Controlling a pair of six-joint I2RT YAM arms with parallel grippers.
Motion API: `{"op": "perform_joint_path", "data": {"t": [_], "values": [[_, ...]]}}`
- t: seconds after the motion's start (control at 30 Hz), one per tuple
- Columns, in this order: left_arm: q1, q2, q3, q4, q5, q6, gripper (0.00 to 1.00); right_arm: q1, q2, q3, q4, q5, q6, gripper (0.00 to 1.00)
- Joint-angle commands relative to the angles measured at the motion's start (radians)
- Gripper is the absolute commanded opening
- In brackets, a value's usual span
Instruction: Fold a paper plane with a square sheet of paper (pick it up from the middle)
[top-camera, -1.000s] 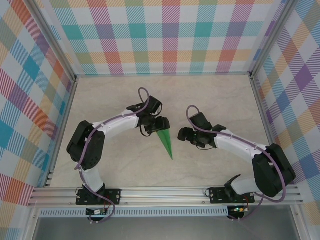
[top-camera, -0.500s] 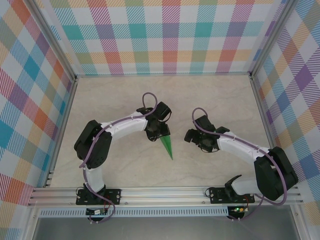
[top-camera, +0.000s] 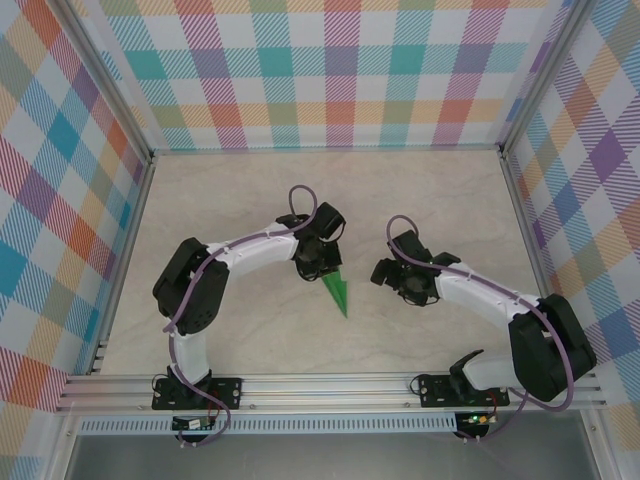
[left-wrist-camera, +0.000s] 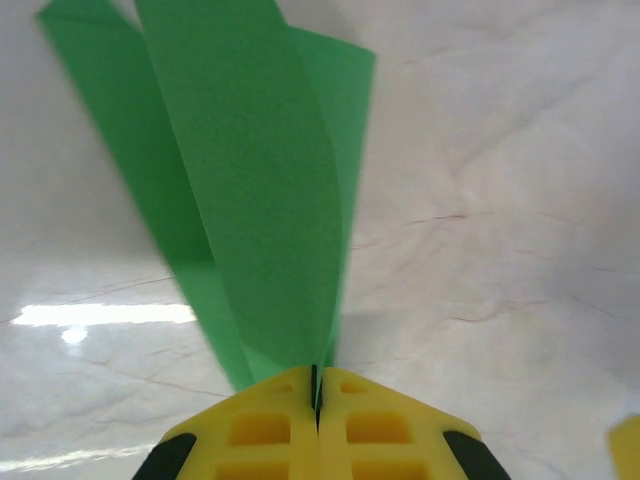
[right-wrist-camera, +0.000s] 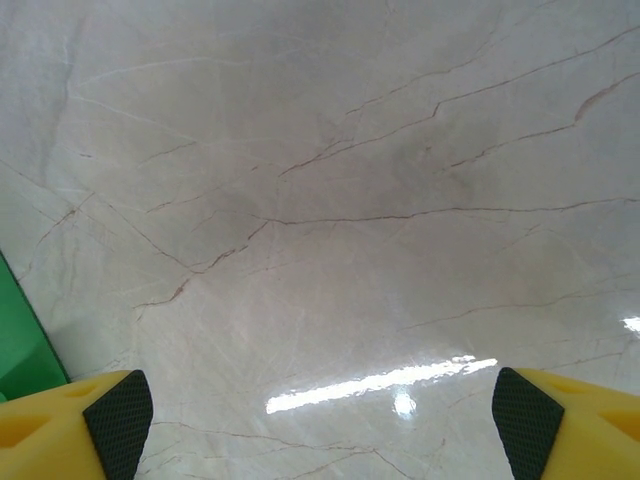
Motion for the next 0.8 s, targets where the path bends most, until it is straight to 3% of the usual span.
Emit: {"op": "perform_joint_path", "data": {"t": [0.0, 0.17, 0.4, 0.53, 0.77], "values": [[0.002, -0.076, 0.058, 0.078, 0.091, 0.101, 0.0, -0.01, -0.033, 0.061, -0.032, -0.014, -0.028, 0.91], [0.027, -0.14, 0.01, 0.221, 0.198, 0.15, 0.0, -0.043, -0.047, 0.09, -0.055, -0.008, -0.035, 0.92], [0.074, -0.145, -0.179, 0.51, 0.337, 0.082, 0.0, -0.076, -0.088, 0.091, -0.06, -0.005, -0.04, 0.93], [0.1, -0.144, -0.311, 0.629, 0.334, 0.047, 0.0, -0.076, -0.069, 0.092, -0.051, -0.037, -0.047, 0.93], [0.165, -0.14, -0.482, 0.672, 0.33, 0.033, 0.0, -0.076, -0.035, 0.067, 0.021, -0.126, -0.07, 0.93]]}}
